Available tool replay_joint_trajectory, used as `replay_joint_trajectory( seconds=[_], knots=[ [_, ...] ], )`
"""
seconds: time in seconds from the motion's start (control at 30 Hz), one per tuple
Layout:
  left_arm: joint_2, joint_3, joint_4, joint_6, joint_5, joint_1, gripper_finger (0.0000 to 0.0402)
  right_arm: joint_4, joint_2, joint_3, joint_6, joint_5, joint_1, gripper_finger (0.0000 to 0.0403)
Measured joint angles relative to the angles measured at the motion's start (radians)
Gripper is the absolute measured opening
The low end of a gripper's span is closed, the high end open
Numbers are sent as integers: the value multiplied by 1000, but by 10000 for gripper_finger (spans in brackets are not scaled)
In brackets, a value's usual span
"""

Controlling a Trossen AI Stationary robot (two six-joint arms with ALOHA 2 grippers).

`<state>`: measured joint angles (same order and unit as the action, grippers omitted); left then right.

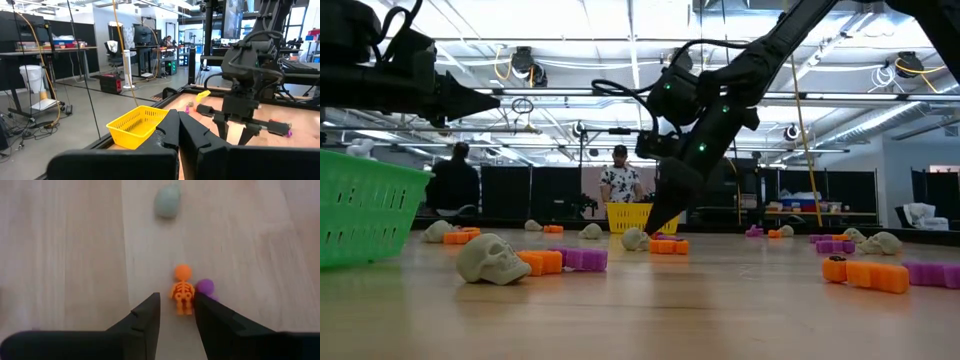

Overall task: Sort Halloween decoration
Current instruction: Put the orange skeleton toy into the blue bin

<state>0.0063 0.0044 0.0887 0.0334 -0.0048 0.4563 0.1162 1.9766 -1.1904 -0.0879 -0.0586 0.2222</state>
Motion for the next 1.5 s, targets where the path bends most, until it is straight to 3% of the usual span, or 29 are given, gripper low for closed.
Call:
replay_joint_trajectory(
  seconds=[0.17, 0.53, 0.77, 1.1, 1.33, 1.5],
  knots=[
    [0, 0, -1, 0, 0, 0, 0, -6, 15, 0, 10, 0, 0, 100],
    [0, 0, -1, 0, 0, 0, 0, 0, 16, 1, 75, 3, 0, 8],
    [0, 0, 0, 0, 0, 0, 0, 26, 0, 3, 100, -48, 0, 7],
    [0, 0, 1, 0, 0, 0, 0, 241, -155, 4, 137, -77, -43, 3],
    [0, 0, 0, 0, 0, 0, 0, 444, -315, 4, 205, -77, -161, 2],
    [0, 0, 4, 0, 0, 0, 0, 636, -432, 4, 352, -77, -272, 2]
  ],
)
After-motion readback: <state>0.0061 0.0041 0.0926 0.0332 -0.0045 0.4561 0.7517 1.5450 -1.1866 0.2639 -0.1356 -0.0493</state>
